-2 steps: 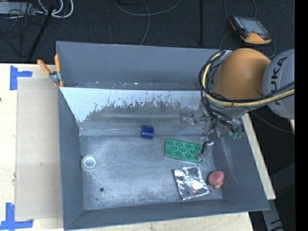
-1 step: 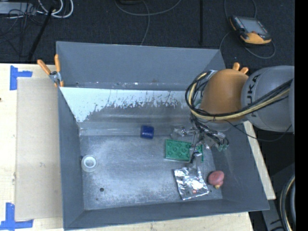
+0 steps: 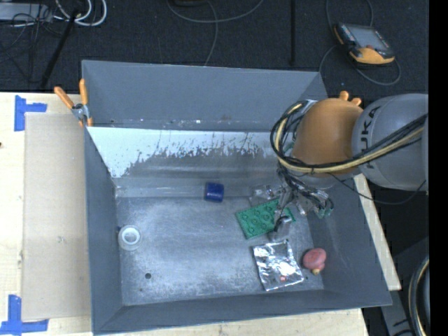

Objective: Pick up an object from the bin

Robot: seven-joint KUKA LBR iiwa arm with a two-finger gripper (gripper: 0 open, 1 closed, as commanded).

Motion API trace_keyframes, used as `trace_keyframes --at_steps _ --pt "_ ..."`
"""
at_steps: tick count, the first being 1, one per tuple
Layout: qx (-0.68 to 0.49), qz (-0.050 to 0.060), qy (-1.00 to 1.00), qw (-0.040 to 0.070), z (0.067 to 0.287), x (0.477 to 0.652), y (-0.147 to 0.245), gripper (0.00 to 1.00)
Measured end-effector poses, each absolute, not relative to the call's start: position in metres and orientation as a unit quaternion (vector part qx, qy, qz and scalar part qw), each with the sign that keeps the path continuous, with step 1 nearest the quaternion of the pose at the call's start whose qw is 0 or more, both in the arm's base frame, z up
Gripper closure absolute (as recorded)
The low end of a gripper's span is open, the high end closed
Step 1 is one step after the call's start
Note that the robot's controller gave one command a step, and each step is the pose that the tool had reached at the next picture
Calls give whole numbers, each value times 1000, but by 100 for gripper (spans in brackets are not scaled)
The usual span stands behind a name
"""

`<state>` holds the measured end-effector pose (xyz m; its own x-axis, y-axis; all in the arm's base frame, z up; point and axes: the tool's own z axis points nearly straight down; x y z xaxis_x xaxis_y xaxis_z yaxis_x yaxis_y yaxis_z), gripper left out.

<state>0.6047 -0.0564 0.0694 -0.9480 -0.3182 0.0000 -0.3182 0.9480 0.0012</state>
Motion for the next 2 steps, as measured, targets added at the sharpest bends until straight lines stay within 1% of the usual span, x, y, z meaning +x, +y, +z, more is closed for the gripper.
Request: trace_keyframes --at_steps 1,2 --pt "158 0 -987 0 69 604 -82 100" --pt "172 2 -985 -5 225 604 -89 100"
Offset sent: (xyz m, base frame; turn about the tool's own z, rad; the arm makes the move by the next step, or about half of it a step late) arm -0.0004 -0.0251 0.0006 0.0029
